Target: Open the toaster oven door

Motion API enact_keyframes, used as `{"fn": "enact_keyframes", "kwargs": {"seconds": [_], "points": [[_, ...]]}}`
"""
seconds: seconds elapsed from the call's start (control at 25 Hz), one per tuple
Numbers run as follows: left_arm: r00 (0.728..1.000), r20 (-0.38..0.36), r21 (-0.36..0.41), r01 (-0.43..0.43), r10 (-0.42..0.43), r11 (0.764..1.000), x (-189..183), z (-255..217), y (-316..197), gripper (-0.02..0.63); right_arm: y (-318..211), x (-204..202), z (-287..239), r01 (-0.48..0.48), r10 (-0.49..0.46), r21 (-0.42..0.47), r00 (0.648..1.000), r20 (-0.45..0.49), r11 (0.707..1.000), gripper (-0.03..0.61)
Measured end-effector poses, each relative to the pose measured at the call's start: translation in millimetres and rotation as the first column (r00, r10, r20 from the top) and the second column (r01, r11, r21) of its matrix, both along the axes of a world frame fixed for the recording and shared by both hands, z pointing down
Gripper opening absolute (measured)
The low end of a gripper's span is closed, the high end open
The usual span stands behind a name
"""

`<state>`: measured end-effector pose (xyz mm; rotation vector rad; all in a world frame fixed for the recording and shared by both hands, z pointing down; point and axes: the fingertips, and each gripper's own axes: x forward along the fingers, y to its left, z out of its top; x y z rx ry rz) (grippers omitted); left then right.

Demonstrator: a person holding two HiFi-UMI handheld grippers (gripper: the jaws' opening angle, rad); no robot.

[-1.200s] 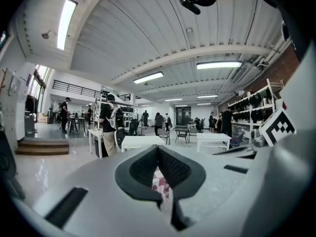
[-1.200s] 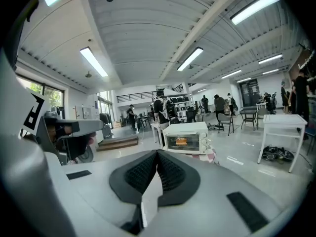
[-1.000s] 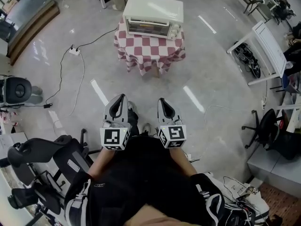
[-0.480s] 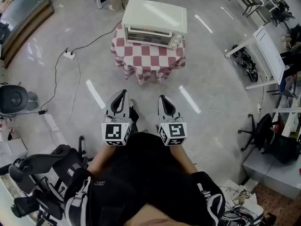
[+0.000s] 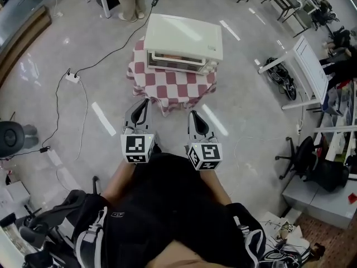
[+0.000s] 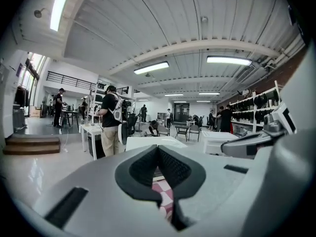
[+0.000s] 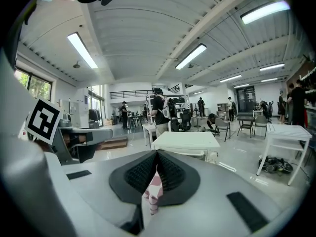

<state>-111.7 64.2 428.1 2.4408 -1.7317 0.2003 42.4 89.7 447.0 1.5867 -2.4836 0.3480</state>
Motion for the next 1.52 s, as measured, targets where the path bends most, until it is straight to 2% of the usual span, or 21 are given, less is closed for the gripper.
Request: {"fn": "enact_keyframes", "kwargs": {"seconds": [0.2, 0.44, 0.8, 1.08, 1.36, 1.52], "points": [[0.999, 0.023, -0.021, -0.039, 0.04, 0.999, -17, 15, -40, 0.009, -30, -20, 6, -0.027, 0.027, -0.01, 1.0, -0.007, 1.0, 0.023], [0.999, 0.015, -0.052, -0.042, 0.043, 0.998, -23, 32, -69, 0.009, -50, -24, 12, -0.052, 0.052, -0.021, 0.999, -0.011, 0.998, 0.023], [0.999, 0.031, -0.084, -0.018, 0.02, 0.996, -21, 54, -130, 0.009, -97, -20, 24, -0.058, 0.058, -0.03, 0.998, 0.006, 0.998, 0.023], [0.998, 0.066, -0.134, -0.002, 0.011, 0.991, -4, 68, -181, 0.009, -141, -2, 20, -0.049, 0.049, -0.03, 0.999, 0.017, 0.998, 0.023], [0.995, 0.099, -0.226, 0.041, -0.019, 0.973, 2, 102, -235, 0.009, -182, 12, 21, -0.027, 0.027, -0.043, 0.999, 0.017, 0.999, 0.023], [0.993, 0.112, -0.313, 0.064, -0.03, 0.948, 3, 130, -259, 0.034, -200, 22, 26, -0.016, 0.017, -0.057, 1.0, 0.021, 0.998, 0.023]]}}
